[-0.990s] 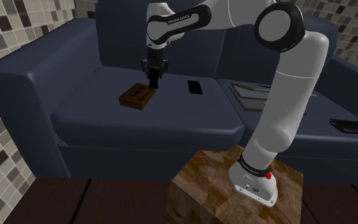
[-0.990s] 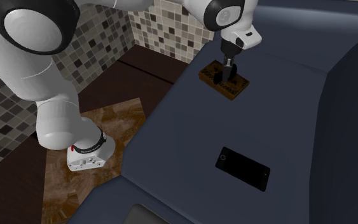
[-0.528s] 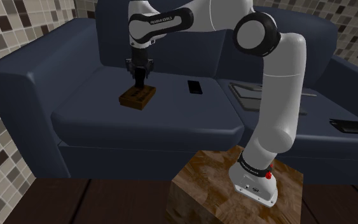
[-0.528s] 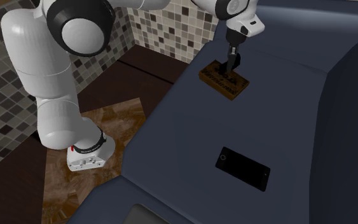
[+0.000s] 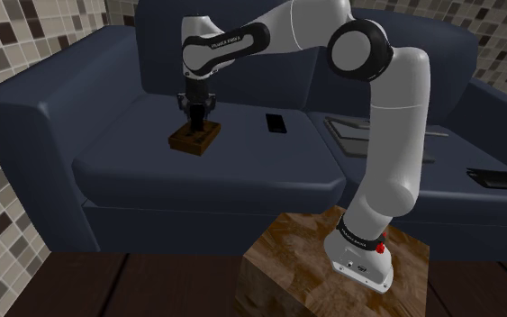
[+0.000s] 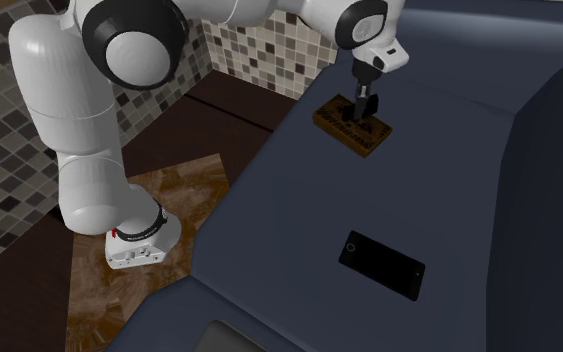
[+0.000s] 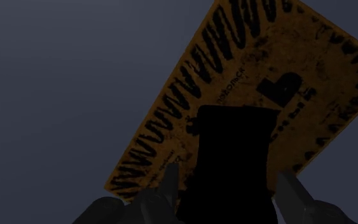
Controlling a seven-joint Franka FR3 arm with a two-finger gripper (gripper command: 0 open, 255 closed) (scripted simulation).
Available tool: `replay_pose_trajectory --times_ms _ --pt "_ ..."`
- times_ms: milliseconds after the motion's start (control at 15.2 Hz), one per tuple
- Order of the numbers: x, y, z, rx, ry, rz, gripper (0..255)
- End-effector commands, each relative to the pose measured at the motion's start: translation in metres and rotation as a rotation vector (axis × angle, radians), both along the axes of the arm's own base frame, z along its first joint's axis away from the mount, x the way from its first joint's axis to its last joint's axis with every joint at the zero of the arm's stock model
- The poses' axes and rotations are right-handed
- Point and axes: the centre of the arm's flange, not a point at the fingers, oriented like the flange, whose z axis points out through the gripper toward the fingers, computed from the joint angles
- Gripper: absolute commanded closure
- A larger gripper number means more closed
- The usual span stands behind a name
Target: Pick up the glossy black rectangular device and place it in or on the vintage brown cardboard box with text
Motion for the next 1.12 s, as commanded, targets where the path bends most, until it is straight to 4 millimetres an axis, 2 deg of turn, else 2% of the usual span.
replay_pose_trajectory --times_ms 0,132,660,726,1056 --pt "0.0 0.0 -0.016 -0.001 0.012 0.0 255" --pt "0.0 0.0 -0.03 -0.001 0.012 0.0 255" --pt "0.0 0.0 -0.03 -0.001 0.012 0.0 255" --pt "0.0 0.0 -0.03 -0.001 0.012 0.0 0" --pt "0.0 0.0 -0.03 -0.001 0.012 0.0 0"
